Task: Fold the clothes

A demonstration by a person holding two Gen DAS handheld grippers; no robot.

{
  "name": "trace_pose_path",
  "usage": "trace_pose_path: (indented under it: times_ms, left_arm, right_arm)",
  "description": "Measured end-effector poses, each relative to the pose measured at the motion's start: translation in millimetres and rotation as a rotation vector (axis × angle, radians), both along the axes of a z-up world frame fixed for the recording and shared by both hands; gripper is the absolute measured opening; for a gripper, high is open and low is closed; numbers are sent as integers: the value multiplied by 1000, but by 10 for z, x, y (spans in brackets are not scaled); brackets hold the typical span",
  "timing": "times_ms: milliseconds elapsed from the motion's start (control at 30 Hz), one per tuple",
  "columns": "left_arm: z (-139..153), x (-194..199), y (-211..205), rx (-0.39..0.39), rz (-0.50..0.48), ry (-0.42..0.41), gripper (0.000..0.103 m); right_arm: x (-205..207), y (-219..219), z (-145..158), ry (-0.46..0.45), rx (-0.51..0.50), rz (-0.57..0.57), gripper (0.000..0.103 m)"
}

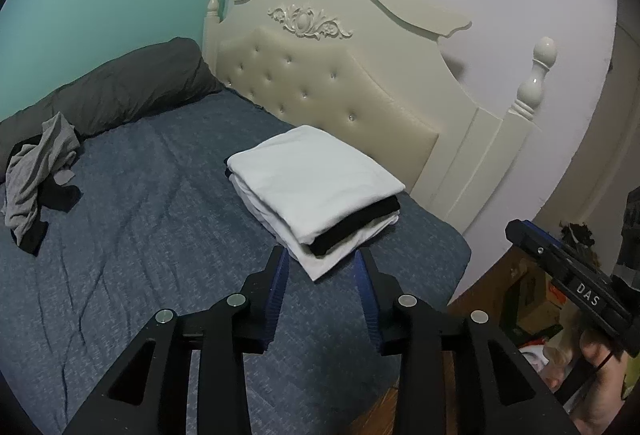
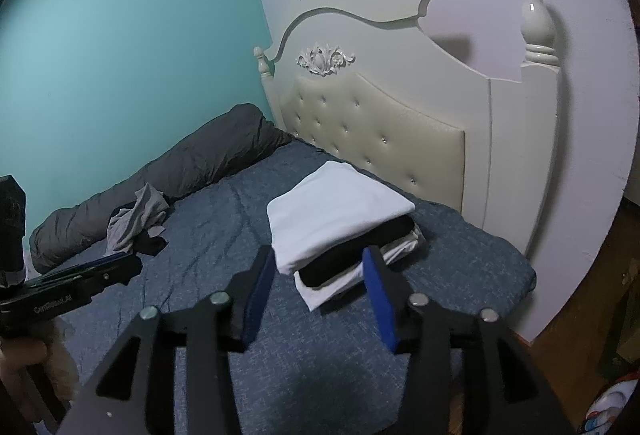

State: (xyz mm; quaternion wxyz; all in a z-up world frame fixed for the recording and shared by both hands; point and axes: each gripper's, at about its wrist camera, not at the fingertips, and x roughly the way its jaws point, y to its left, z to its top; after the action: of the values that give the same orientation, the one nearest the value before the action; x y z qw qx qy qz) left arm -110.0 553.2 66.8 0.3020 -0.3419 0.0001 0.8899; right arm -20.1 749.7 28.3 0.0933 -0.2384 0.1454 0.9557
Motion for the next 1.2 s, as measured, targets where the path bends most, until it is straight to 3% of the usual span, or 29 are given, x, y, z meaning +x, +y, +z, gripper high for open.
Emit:
trace_pose_path:
  times_ms: [100, 267, 567, 867, 1033, 1200]
  left_arm:
    - [12, 62, -25, -4, -4, 8, 38]
    - [21, 165, -60, -11, -10, 21, 49]
    - [28, 332, -166, -24, -11, 43, 53]
    - [61, 472, -265, -15, -17, 57, 65]
    - [78, 539, -317, -13, -9, 63, 67]
    - [110, 599, -374, -10, 2, 78, 81]
  right_arm:
    - [77, -53, 11, 4, -3, -3, 49]
    - [187, -167, 37, 14, 3, 12, 60]
    - [367, -291, 19, 16, -7, -12, 69]
    - [501, -404, 4, 4, 21, -33, 75]
    - [577, -439, 37, -1, 32, -52, 78]
    - [645, -496, 35, -18, 39, -69, 82]
